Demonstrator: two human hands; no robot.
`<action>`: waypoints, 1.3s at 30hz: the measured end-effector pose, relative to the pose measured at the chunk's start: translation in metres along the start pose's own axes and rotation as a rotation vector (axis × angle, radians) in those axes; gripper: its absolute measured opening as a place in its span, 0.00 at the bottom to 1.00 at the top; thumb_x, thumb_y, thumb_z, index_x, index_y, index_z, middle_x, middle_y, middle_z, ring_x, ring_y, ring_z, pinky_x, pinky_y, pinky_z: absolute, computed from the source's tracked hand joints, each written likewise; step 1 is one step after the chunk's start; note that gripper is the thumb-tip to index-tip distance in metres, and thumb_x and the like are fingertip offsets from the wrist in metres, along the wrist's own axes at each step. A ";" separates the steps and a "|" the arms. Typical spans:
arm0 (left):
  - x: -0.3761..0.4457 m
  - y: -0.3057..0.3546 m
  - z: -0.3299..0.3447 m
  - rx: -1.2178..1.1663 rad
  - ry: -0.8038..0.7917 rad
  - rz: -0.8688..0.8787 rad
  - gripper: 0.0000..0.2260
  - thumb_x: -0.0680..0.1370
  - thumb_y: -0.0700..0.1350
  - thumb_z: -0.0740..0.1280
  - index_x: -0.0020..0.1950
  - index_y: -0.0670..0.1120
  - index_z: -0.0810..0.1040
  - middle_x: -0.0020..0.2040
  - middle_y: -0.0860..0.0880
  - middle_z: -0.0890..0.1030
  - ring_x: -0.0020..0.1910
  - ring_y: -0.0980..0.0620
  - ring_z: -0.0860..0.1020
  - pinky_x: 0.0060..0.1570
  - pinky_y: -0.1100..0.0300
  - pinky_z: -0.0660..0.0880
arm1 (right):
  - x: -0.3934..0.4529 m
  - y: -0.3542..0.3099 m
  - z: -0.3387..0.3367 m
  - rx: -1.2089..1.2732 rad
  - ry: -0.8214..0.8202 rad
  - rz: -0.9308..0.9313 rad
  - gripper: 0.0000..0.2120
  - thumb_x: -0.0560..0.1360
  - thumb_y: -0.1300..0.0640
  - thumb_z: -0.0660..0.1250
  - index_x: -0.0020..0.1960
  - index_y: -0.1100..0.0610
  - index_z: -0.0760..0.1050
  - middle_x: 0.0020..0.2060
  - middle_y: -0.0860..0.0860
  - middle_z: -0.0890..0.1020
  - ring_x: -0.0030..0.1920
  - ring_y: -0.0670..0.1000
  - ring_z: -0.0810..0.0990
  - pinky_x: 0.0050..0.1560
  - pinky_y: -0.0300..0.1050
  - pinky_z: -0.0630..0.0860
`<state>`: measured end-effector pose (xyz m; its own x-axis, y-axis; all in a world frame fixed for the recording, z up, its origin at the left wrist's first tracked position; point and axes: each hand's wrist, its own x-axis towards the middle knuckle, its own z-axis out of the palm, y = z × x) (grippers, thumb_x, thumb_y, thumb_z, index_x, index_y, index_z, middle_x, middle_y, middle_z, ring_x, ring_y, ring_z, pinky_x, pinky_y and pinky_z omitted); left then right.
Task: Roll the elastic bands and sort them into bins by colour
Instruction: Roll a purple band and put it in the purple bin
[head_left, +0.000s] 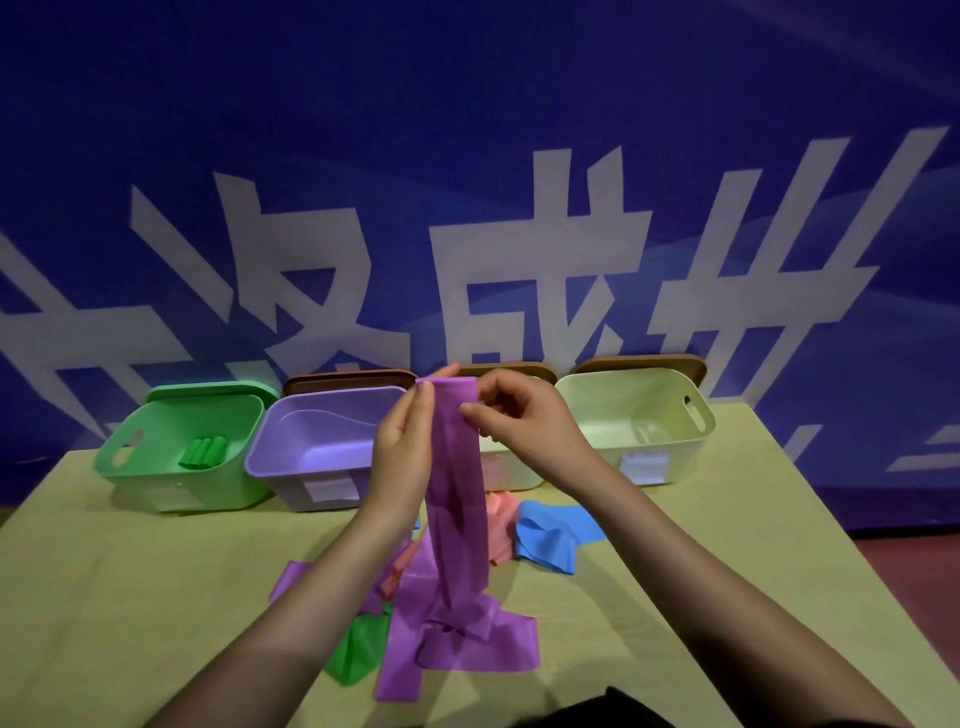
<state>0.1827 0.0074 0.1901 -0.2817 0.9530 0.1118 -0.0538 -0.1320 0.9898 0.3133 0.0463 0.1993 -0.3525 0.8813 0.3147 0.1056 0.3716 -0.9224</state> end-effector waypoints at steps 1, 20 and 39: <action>-0.001 0.001 0.000 0.003 -0.001 -0.013 0.14 0.83 0.50 0.55 0.58 0.57 0.80 0.57 0.56 0.82 0.55 0.58 0.80 0.50 0.66 0.77 | 0.001 0.001 0.000 0.030 0.002 0.022 0.04 0.74 0.66 0.69 0.41 0.61 0.77 0.32 0.53 0.78 0.32 0.44 0.75 0.36 0.36 0.72; -0.005 -0.016 0.021 0.046 -0.022 -0.096 0.13 0.83 0.45 0.55 0.44 0.53 0.77 0.36 0.56 0.82 0.36 0.59 0.78 0.38 0.62 0.72 | -0.002 0.008 -0.014 0.183 0.070 0.115 0.05 0.76 0.66 0.67 0.42 0.61 0.74 0.26 0.45 0.76 0.27 0.43 0.74 0.31 0.37 0.72; -0.008 -0.013 0.024 0.053 -0.058 -0.125 0.12 0.83 0.45 0.56 0.46 0.48 0.78 0.42 0.46 0.79 0.43 0.51 0.75 0.45 0.57 0.69 | -0.004 0.008 -0.019 0.182 0.039 0.116 0.06 0.75 0.66 0.68 0.41 0.58 0.76 0.26 0.47 0.75 0.27 0.46 0.73 0.32 0.39 0.72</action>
<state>0.2082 0.0075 0.1789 -0.2200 0.9754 -0.0097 -0.0341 0.0023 0.9994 0.3335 0.0513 0.1954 -0.3110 0.9270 0.2095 -0.0277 0.2115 -0.9770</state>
